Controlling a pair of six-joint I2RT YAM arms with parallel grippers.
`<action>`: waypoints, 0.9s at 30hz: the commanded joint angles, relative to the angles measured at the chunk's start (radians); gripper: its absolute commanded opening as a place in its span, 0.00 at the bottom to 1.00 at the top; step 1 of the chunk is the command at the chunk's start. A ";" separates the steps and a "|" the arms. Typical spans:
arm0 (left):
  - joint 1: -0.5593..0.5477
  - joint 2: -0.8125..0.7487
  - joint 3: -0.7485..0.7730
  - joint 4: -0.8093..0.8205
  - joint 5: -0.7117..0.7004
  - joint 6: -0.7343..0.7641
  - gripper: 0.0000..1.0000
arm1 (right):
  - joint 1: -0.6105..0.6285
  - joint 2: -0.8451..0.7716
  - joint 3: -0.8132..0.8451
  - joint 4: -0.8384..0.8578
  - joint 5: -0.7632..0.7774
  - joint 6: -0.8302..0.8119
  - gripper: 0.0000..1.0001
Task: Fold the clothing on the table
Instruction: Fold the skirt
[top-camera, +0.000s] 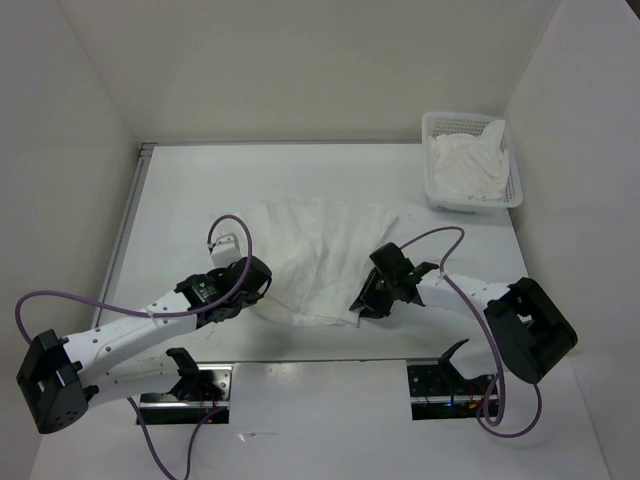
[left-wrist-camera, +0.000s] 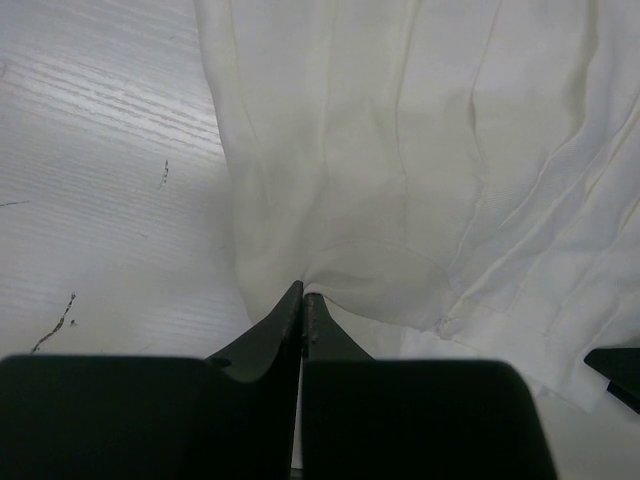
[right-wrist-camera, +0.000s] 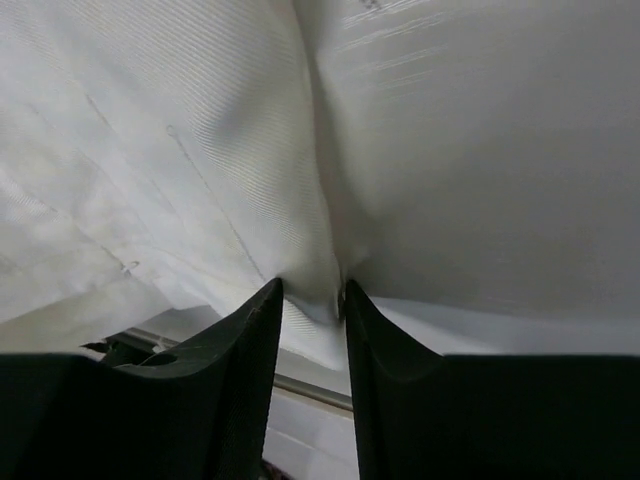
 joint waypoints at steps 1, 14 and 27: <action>-0.003 -0.007 -0.008 -0.008 -0.024 -0.015 0.00 | 0.033 0.043 -0.029 0.091 0.014 0.038 0.36; -0.003 -0.035 -0.042 0.076 0.046 0.059 0.00 | -0.054 -0.136 0.276 -0.229 0.271 -0.128 0.00; -0.026 -0.483 -0.267 0.417 0.536 0.292 0.54 | -0.327 -0.100 0.402 -0.276 0.152 -0.363 0.00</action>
